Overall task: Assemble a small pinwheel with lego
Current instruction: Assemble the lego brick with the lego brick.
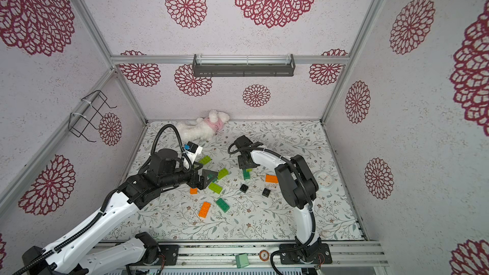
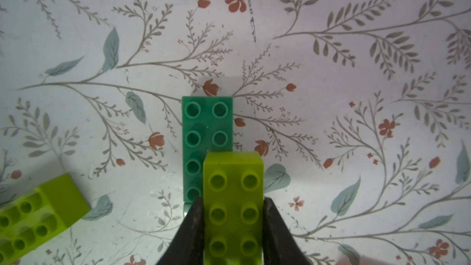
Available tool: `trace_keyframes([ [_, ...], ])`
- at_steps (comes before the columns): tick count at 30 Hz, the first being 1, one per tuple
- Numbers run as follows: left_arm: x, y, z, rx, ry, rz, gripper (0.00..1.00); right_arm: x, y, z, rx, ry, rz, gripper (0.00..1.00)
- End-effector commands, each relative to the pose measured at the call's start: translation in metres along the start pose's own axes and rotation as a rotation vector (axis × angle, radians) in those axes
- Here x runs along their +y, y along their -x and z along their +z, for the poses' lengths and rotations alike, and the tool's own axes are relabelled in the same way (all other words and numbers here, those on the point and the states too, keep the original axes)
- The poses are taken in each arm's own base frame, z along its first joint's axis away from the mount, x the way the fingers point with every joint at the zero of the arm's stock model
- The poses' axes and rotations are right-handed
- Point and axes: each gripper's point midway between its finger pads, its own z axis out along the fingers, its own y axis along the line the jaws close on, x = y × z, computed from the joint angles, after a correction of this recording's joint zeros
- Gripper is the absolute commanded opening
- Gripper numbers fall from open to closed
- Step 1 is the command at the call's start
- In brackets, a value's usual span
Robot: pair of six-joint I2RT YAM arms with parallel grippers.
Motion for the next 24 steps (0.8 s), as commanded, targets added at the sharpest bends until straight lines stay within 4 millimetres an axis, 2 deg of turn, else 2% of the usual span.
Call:
trace_keyframes([
  [1, -0.006, 0.009, -0.007, -0.030, -0.005, 0.033, 0.97, -0.013, -0.060, 0.030, 0.221, -0.050, -0.057, 0.08],
  [6, -0.004, 0.008, -0.007, -0.031, 0.008, 0.035, 0.97, -0.012, -0.050, 0.025, 0.176, -0.039, -0.035, 0.08],
  [12, 0.004, 0.008, -0.007, -0.041, 0.061, 0.049, 0.97, -0.017, -0.027, 0.003, 0.088, -0.022, 0.000, 0.07],
  [15, 0.005, 0.006, -0.006, -0.035, 0.067, 0.056, 0.97, -0.027, -0.021, -0.006, 0.063, -0.020, 0.021, 0.07],
  [24, 0.008, -0.006, 0.001, 0.017, 0.111, 0.100, 0.97, -0.058, -0.024, -0.020, 0.039, -0.038, 0.065, 0.08],
])
